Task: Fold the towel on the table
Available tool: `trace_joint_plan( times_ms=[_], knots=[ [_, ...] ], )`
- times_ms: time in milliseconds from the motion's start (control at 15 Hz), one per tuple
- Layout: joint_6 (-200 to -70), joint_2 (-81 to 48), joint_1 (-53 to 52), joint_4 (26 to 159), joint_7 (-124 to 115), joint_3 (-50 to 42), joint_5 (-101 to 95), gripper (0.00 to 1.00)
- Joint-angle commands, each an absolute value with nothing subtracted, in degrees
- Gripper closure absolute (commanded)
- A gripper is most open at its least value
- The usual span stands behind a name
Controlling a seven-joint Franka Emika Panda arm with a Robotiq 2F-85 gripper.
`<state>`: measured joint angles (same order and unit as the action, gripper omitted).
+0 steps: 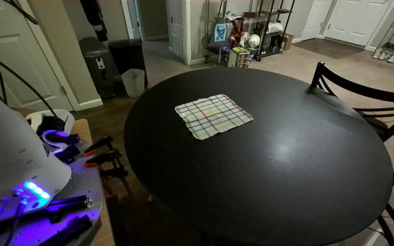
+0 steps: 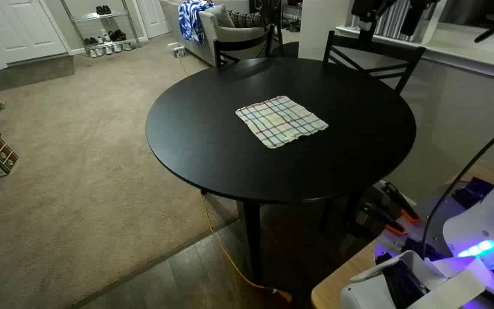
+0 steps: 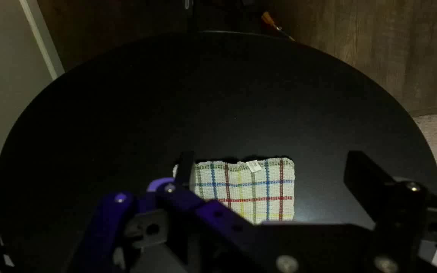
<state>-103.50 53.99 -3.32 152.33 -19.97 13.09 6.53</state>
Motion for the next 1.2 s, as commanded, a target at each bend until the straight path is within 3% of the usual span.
trace_joint_plan(
  times_ms=[0, 1133],
  knots=[
    [-103.36, 53.97, -3.19, 152.21, -19.87, 13.15, 6.57, 0.00],
    [-102.87, 55.43, -2.64, 148.08, -24.43, 15.96, 6.83, 0.00]
  ],
)
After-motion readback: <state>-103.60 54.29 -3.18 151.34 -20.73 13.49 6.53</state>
